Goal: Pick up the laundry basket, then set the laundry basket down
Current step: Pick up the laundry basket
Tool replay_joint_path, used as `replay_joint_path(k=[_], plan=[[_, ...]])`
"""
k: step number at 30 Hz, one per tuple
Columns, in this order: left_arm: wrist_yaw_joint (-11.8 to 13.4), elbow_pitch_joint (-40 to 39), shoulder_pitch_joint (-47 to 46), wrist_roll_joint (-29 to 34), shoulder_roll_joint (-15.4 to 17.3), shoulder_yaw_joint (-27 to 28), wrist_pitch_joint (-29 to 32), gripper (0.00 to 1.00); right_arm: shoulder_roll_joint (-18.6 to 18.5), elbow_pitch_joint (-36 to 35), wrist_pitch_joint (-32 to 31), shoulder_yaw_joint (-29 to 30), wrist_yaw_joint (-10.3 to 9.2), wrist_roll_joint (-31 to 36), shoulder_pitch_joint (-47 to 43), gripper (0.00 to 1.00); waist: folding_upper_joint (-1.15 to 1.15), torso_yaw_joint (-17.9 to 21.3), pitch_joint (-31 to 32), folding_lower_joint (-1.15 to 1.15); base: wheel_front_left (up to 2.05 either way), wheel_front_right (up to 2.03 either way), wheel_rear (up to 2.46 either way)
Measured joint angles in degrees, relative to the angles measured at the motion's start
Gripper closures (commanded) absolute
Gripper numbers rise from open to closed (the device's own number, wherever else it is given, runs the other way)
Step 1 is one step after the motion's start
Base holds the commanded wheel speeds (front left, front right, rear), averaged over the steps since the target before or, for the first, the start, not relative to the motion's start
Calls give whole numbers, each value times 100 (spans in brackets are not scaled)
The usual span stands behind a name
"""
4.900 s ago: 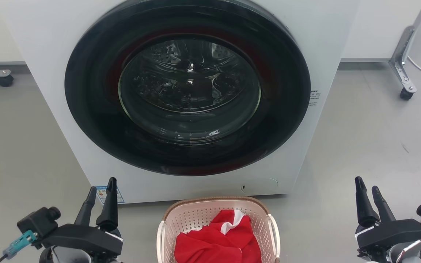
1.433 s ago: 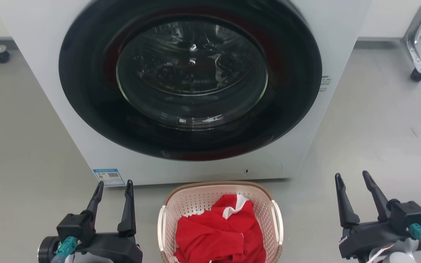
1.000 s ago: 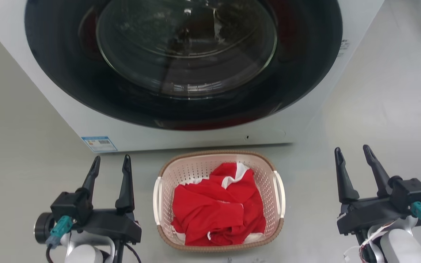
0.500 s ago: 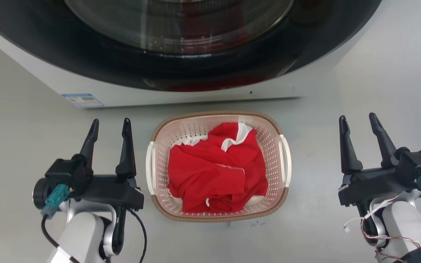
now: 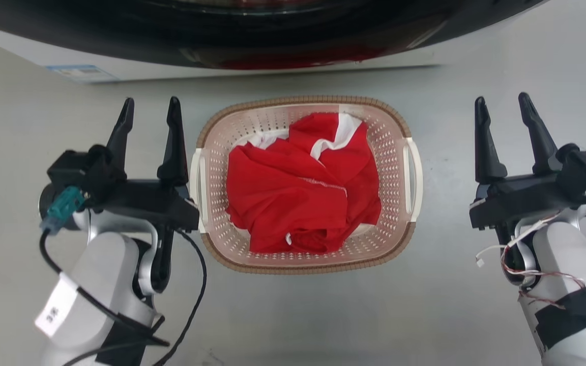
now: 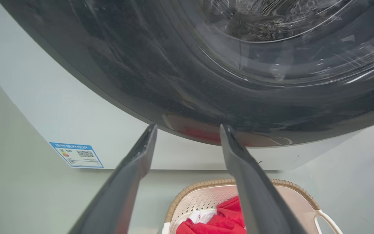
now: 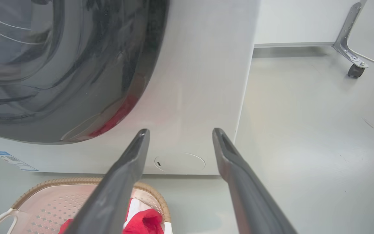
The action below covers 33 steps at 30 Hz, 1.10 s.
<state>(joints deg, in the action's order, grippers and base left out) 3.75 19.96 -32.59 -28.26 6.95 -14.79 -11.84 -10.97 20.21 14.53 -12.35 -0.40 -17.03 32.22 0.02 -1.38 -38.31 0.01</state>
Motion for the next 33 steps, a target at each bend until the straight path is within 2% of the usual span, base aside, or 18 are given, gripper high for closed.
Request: replay_joint_path(k=[8, 17, 23, 33], plan=[[-229, 786, -598, -77, -51, -47, 261, 0, 78, 730, -112, -175, 180, 2, 606, 0, 0, -45, -434, 0, 0, 0, 0], [-436, 1649, -802, -271, -131, -122, 549, 0, 203, 1570, -342, -357, 345, 10, 908, 0, -1, -97, -581, -1, 0, 0, 0], [-633, 2175, -937, -341, -180, -208, 749, 0, 339, 2165, -548, -445, 397, -9, 978, 0, -1, -99, -703, -1, 0, 0, 0], [-782, 2919, -1057, -456, -214, -187, 931, 0, 499, 2895, -793, -586, 474, -62, 1211, 0, -1, -61, -971, -1, 0, 0, 0]])
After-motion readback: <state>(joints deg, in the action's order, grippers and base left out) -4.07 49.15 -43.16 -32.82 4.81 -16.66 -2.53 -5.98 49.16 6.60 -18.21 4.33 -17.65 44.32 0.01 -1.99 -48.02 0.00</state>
